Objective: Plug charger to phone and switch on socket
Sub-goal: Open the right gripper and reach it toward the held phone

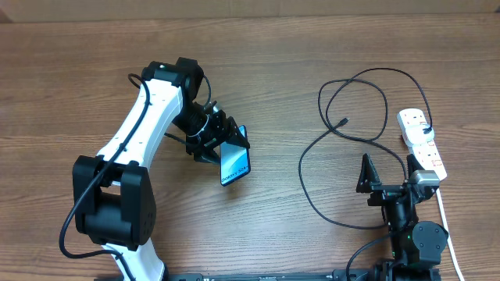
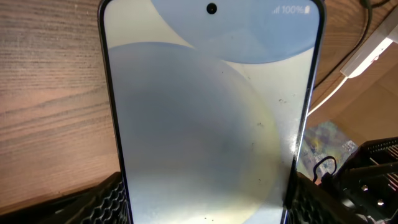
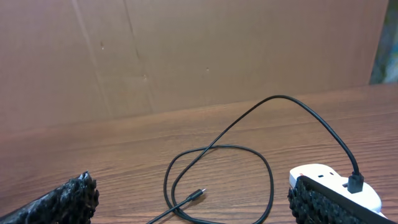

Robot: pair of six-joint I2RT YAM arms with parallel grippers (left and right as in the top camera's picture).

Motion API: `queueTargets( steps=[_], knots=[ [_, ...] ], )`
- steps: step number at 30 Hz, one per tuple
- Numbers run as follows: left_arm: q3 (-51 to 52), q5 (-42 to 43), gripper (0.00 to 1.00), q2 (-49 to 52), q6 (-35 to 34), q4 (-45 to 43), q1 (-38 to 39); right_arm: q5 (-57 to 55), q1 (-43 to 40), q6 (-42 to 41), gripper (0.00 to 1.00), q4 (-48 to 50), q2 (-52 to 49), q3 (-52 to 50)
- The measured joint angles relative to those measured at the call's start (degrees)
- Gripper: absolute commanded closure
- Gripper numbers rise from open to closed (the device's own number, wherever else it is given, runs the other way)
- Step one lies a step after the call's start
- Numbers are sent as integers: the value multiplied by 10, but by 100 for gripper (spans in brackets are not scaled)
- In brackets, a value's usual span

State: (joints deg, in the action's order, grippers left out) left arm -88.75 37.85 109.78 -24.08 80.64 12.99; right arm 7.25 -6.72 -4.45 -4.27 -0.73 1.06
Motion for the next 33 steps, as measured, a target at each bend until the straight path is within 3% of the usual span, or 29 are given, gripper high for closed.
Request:
queueTargets(
  steps=[24,28,33],
  knots=[
    [-1,30,53,0,-13,10,0,28,0,-12,0,3,0,0],
    [-1,30,53,0,-20,8,0,86,0,-111,0,6,0,0],
    [-1,31,53,0,-26,3,0,167,0,-303,0,7,0,0]
  ],
)
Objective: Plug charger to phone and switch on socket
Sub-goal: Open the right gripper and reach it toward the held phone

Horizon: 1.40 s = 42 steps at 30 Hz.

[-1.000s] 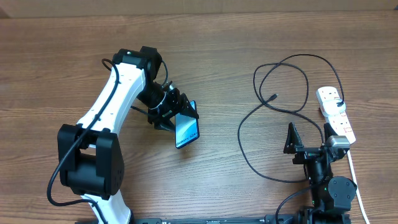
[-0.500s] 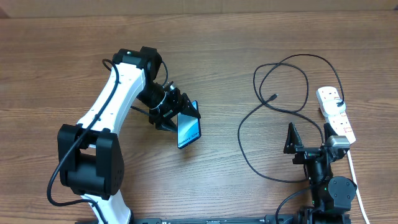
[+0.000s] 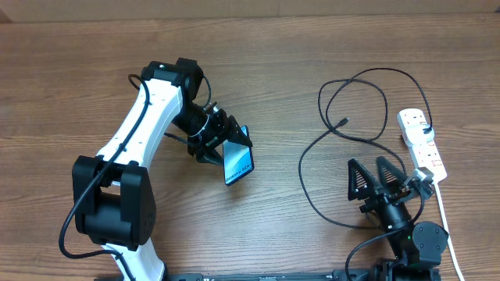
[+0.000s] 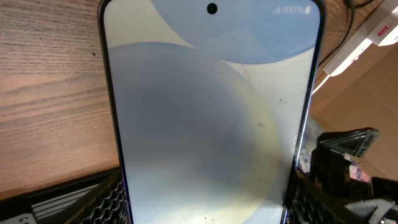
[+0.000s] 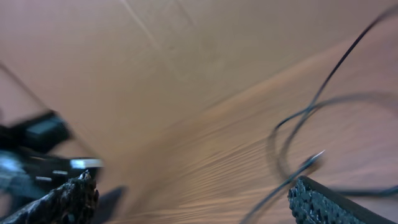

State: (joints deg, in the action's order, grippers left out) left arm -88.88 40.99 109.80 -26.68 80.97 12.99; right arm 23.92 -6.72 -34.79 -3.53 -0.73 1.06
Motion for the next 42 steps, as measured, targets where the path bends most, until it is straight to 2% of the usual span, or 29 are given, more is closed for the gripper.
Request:
queueTargets(
  steps=[5,12,15,23,36,42],
  knots=[
    [0,1,53,0,-4,-17,0,28,0,-86,0,0,0,0],
    [0,2,53,0,-4,-39,0,58,0,-63,0,-7,0,0],
    [0,2,53,0,-4,-43,0,66,0,-48,1,-45,-5,7],
    [0,4,53,0,-5,-63,0,74,0,7,1,-217,-82,115],
    [0,4,56,0,-40,-127,0,74,0,107,0,-493,-296,389],
    [0,4,55,0,-50,-144,0,104,9,117,0,-552,-337,438]
  ],
)
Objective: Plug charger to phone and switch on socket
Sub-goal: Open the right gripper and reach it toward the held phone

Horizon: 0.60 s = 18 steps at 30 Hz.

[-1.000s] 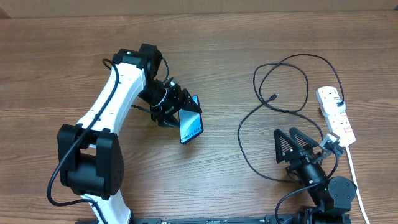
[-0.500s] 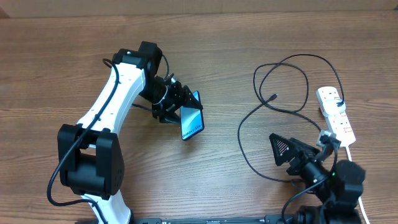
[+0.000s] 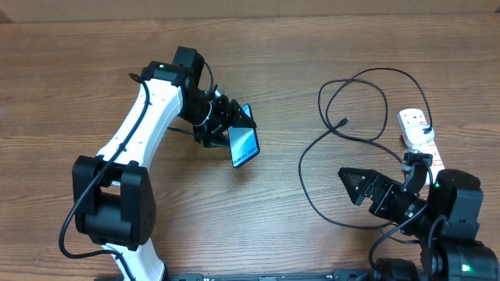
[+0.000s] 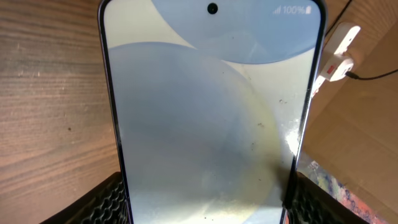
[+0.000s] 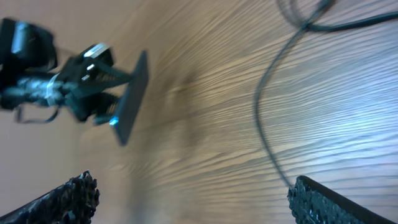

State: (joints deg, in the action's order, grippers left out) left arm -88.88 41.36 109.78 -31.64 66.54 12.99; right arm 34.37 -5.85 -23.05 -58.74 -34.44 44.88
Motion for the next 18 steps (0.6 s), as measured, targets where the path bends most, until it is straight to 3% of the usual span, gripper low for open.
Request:
queueTargets(
  steps=[7,13,18],
  knots=[
    [0,0,55,0,-13,-35,0,86,0,2,1,27,-1,1],
    [0,0,54,0,-43,-76,0,88,0,2,0,141,-5,2],
    [0,0,53,0,-60,-95,0,65,6,2,0,155,-45,6]
  ],
)
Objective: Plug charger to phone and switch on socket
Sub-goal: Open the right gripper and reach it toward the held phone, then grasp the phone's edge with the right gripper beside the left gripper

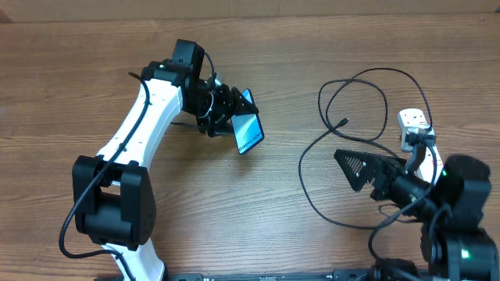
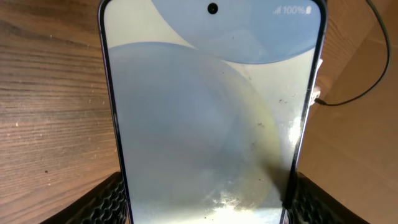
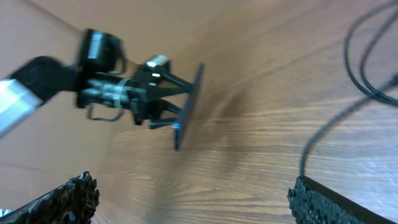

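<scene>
My left gripper (image 1: 231,119) is shut on the phone (image 1: 248,131), held off the table with its lit screen (image 2: 211,106) filling the left wrist view. The right wrist view shows the phone (image 3: 188,106) edge-on in that gripper. A black charger cable (image 1: 355,105) loops on the table at the right, its free plug (image 1: 344,122) lying loose. The white socket strip (image 1: 412,125) sits at the far right, partly behind my right arm. My right gripper (image 1: 367,173) is open and empty, raised near the cable's lower loop.
The wooden table (image 1: 94,86) carries only these things. A cardboard wall (image 1: 250,6) runs along the back edge. The left arm (image 1: 148,117) stretches from the front left toward the centre.
The left gripper has carried the phone a little up and to the right. My right arm has lifted and swung further, its camera now facing the left gripper and the phone.
At first the left gripper held the phone near the table's middle while the right gripper sat open low at the front right. Then the right arm turned leftward, and the phone moved steadily up and right. Now both face each other.
</scene>
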Robot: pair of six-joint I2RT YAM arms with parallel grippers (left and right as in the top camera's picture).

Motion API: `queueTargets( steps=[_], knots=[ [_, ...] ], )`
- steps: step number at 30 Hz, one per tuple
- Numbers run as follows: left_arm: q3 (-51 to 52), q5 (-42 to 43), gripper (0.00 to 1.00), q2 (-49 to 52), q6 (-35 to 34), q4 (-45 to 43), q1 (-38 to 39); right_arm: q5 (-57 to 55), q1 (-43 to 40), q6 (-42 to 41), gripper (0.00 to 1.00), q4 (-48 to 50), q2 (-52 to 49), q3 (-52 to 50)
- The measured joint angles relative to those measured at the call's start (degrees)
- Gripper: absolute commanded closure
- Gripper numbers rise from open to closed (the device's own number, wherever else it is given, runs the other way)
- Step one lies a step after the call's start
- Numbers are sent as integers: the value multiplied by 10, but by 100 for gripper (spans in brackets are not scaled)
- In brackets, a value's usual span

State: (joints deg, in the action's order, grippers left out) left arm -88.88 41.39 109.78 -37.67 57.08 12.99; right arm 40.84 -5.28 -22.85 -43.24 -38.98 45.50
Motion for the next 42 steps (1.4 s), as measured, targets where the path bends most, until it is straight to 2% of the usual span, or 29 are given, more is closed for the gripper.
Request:
queueTargets(
  steps=[4,12,22,29,38,40,42],
  knots=[
    [0,0,53,0,-12,-2,0,-38,30,0,0,12,-72,1],
    [0,0,52,0,-34,-27,0,-106,185,-17,0,90,-200,1],
    [0,-14,51,0,-82,-46,0,-273,339,-112,0,286,-278,3],
    [0,-18,51,0,-105,-50,0,-323,392,-167,0,367,-367,3],
    [0,-24,50,0,-132,-63,0,-358,412,-224,1,474,-439,3],
    [0,-24,50,0,-133,-63,0,-365,414,-228,5,498,-452,3],
    [0,-25,49,0,-134,-63,0,-369,414,-233,14,520,-465,3]
  ],
)
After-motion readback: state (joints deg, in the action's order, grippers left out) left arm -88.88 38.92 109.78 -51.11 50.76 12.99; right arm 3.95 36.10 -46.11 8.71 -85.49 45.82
